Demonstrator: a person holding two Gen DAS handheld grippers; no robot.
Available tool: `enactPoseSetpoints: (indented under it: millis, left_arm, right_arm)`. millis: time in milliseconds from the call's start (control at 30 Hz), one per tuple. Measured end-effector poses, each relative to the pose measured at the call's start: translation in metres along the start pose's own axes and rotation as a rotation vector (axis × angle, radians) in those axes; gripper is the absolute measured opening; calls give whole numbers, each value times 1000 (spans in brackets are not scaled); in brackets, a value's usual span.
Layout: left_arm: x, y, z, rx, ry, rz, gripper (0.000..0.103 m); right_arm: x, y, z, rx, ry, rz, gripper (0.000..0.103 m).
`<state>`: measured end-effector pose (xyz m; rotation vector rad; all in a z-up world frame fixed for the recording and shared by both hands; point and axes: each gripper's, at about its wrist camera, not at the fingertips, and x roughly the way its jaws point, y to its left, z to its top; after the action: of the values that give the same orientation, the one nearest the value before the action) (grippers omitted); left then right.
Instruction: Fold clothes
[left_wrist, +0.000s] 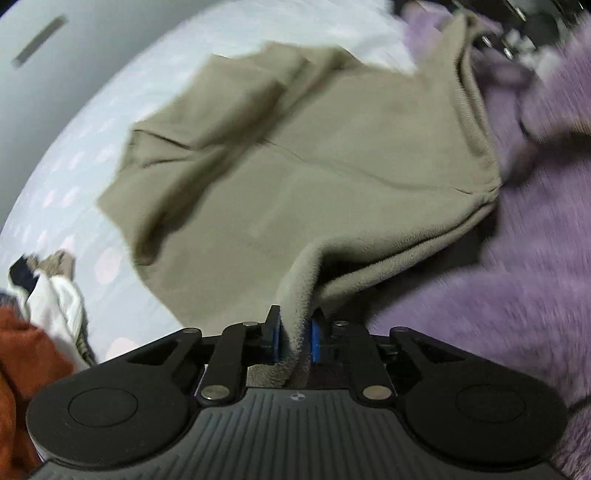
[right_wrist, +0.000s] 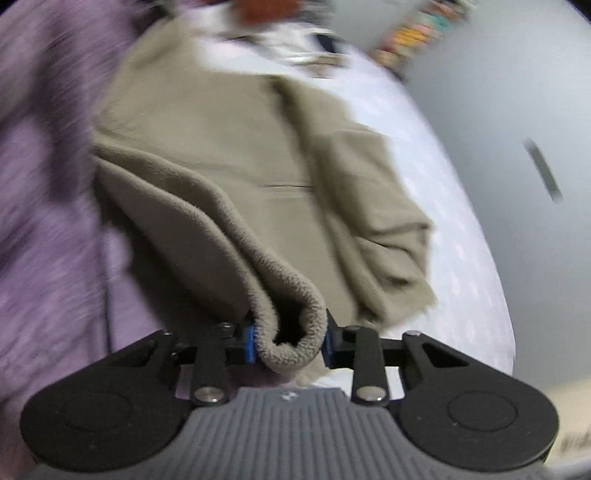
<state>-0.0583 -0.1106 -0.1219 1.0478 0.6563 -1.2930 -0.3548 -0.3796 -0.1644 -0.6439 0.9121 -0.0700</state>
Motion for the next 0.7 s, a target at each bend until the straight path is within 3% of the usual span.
enactPoseSetpoints:
  millis: [133,267,433,700]
  left_arm:
    - [-29,36,12,-180,-165,75,11]
    - [-69,55,21,-263,-395,146,11]
    - [-107,54,26,-294,-591,254,11]
    - [-150,30,10,-270,-727,293,11]
  right_arm:
    - [-9,-43,4,262,-59,-109,26]
    - [-30,-71,13,443,-166,-249,19]
    - [-77,-78,23,514,-317,-393,19]
    - [-139,-58,25,515,-449,-514,18]
